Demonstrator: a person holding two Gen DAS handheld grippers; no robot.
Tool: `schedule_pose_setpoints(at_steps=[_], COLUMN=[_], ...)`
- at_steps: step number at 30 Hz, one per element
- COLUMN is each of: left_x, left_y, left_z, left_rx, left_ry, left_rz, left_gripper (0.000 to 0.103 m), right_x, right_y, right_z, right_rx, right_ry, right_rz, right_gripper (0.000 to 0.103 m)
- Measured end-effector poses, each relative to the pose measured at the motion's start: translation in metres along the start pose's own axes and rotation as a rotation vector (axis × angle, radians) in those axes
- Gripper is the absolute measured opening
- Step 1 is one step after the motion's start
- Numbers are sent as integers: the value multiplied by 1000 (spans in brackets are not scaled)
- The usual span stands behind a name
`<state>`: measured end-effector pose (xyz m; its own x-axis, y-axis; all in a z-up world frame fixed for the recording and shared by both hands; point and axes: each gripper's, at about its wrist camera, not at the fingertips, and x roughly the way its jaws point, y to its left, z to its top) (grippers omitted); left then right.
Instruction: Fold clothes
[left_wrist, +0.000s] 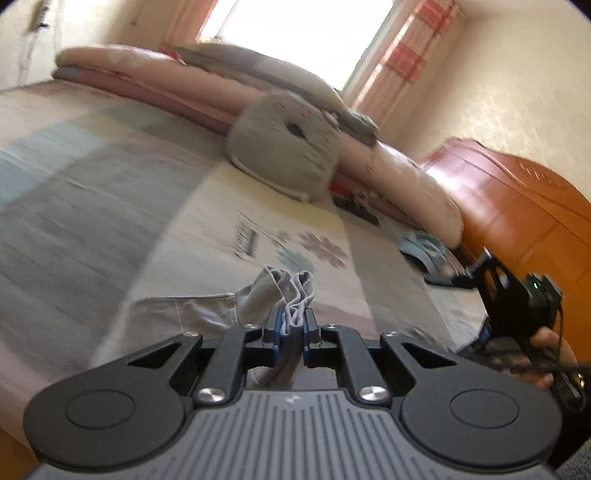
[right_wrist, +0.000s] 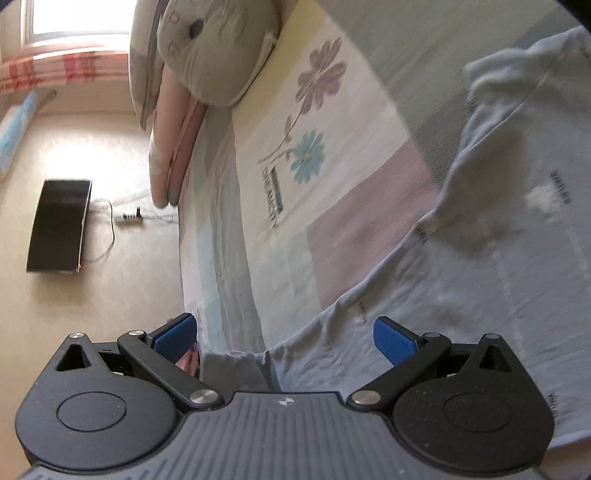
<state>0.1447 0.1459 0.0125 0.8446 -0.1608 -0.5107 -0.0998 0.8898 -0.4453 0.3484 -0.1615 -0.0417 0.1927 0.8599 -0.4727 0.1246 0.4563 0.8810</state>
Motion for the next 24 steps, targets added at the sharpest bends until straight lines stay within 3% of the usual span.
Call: schedule_pose_setpoints(at_steps=[5, 20, 24], left_x=[21, 54, 55], left_y=[-10, -14, -15], left_z=[-18, -39, -38], left_rx=[-2, 62, 81], left_ry=[75, 228, 244], left_rz=[-32, -101, -137], left_gripper=[9, 10, 21], right_x=[-11, 4, 7], right_y=[-8, -7, -7], right_z=[4, 3, 3], right_rx=[17, 0, -1], right_ry=[-22, 20, 29], right_rz=[6, -37, -44], right_gripper=[103, 103, 103])
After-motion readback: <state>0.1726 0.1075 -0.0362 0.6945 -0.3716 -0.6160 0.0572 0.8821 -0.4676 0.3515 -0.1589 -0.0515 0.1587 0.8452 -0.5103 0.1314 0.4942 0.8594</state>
